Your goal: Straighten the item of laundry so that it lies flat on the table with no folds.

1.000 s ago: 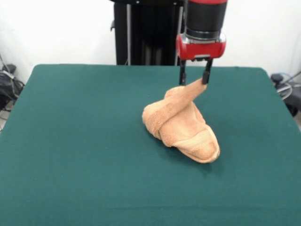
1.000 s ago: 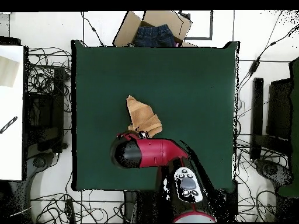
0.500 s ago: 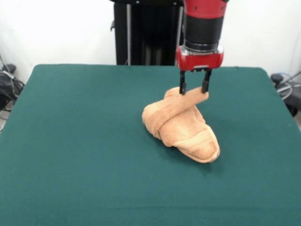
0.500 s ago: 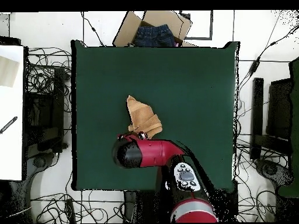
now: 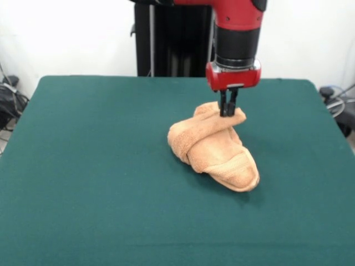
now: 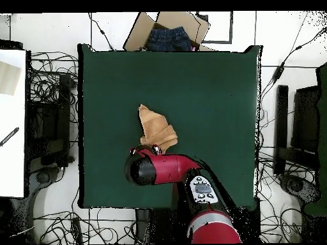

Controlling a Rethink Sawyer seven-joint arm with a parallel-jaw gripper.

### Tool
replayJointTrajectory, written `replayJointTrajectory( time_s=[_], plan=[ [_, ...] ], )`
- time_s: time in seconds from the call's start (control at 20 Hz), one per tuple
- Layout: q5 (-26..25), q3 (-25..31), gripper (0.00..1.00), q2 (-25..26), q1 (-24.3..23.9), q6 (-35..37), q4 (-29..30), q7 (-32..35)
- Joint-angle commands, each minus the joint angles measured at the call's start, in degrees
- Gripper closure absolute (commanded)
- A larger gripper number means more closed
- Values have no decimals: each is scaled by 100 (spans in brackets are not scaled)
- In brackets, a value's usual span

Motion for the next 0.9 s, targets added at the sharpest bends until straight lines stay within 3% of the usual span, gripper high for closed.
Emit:
replayJointTrajectory(
  time_s=[0.05,0.8,0.85,0.9],
  plan=[
    [-248,-62,100,142,123,-383,-182,746],
    [-130,-50,100,131,115,-250,-127,787],
    [-172,25,0,131,43,-336,-101,768],
    [-175,30,0,129,38,-346,-101,768]
  ],
)
